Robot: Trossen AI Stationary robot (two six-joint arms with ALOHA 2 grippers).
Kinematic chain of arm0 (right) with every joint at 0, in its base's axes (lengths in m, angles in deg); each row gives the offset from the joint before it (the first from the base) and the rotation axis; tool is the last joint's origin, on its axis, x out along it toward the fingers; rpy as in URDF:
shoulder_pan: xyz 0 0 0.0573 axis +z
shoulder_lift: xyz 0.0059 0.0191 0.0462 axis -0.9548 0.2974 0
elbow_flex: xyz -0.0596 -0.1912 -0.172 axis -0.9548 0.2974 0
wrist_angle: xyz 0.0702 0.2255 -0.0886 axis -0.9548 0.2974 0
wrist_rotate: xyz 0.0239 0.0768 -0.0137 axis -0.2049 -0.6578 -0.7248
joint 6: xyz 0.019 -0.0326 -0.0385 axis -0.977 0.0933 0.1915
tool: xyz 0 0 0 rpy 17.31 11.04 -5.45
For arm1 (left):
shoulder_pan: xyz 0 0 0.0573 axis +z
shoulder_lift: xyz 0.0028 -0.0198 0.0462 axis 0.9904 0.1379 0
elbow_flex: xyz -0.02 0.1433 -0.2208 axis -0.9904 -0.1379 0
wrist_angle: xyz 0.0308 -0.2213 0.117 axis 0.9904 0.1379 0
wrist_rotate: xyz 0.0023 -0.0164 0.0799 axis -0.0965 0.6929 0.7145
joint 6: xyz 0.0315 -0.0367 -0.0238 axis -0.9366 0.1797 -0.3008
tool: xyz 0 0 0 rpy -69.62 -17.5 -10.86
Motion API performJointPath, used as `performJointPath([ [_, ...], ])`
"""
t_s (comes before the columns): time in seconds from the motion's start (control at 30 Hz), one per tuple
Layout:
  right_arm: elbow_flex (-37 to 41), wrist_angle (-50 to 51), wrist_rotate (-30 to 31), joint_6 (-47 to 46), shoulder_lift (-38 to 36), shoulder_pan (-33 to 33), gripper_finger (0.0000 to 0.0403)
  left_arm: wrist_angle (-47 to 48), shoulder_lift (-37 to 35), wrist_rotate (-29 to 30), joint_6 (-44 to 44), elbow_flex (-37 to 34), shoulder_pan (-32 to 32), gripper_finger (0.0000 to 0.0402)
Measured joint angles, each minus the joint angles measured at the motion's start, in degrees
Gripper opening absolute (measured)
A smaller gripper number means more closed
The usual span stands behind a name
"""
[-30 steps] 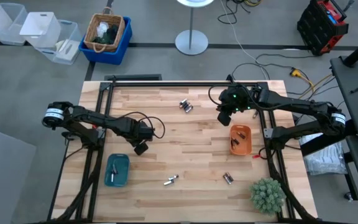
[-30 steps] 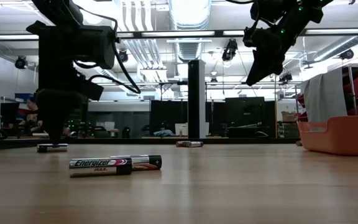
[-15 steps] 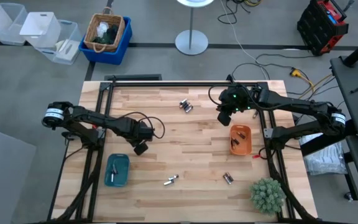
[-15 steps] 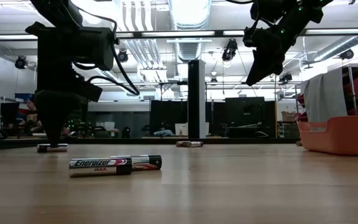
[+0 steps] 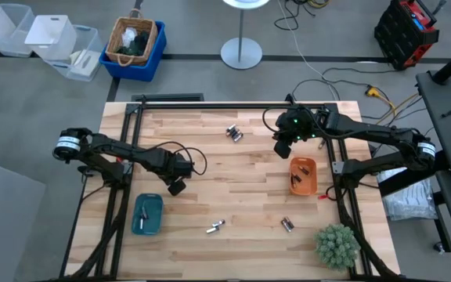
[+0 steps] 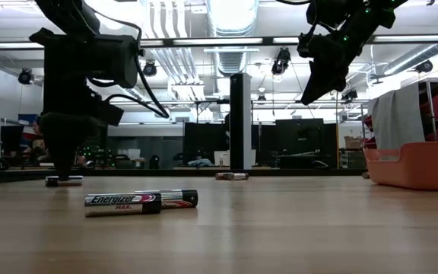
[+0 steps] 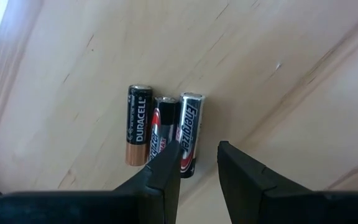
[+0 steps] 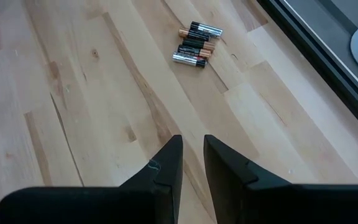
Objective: Sort batteries
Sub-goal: Put the silver battery into the blue bin
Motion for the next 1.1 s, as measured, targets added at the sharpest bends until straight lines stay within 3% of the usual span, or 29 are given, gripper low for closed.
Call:
performJointPath([
  [1.1, 0.0, 0.0, 0.0, 0.1, 0.0, 0.0, 0.0059, -5.3, 0.0, -1.8, 0.2, -2.6, -0.1, 0.0087],
])
